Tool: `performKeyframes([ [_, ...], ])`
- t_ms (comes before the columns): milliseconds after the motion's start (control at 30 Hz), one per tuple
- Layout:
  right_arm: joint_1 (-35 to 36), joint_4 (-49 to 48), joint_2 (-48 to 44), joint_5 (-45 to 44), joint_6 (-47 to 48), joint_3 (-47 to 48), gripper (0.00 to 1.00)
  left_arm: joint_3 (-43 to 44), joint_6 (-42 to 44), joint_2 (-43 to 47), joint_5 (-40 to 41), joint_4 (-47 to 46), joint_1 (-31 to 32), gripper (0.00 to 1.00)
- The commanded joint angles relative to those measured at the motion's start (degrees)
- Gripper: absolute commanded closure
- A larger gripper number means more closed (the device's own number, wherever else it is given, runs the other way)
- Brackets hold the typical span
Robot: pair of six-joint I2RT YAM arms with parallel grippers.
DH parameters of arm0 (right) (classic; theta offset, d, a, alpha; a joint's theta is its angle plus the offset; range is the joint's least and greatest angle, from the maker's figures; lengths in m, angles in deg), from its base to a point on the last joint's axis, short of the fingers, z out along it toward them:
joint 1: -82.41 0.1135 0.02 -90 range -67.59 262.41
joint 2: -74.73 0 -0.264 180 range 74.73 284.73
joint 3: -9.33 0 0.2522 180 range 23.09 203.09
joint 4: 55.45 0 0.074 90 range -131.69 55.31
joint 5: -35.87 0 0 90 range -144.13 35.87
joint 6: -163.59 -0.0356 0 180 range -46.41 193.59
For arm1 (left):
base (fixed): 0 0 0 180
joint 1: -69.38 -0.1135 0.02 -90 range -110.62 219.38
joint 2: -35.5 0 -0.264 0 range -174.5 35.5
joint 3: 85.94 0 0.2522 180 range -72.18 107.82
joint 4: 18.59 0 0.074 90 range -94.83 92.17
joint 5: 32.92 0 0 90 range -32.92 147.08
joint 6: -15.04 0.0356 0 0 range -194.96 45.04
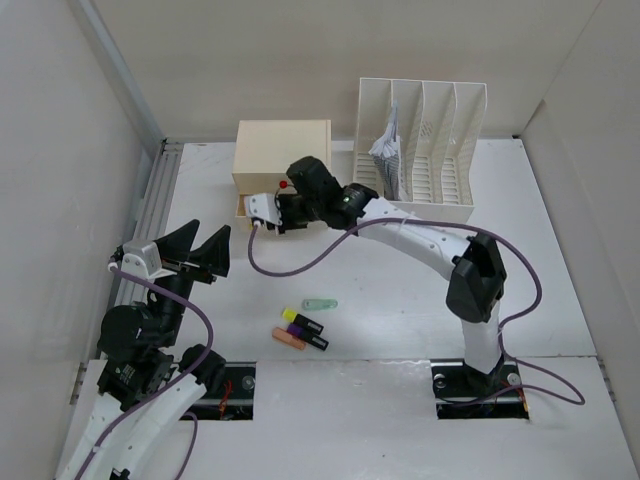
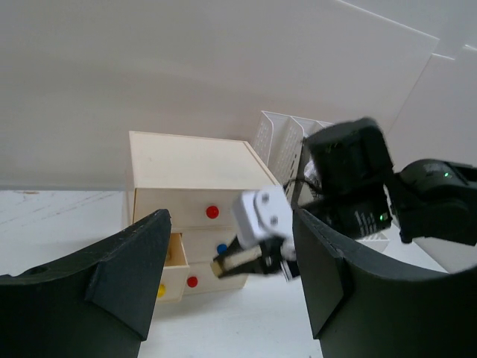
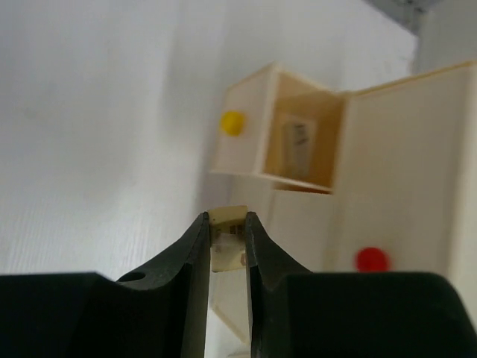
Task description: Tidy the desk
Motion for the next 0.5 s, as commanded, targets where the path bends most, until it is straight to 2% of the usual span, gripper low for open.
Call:
performKeyframes([
  [0,0.2,-8.3,2.0,-3.6,-13.6,6.7,0.96,-0.2,0.1,0.4,0.0,-2.0,0.2,0.36],
  [200,0.2,-9.7,7.4,-4.7,-21.1,16.1,0.96,-0.2,0.1,-0.2,0.5,-2.0,0.2,0.36],
  [467,0.2,-10.8,13.9,-6.8,-22.2,22.1,0.96,-0.2,0.1,-0.8,1.6,-1.4,0.2,0.36],
])
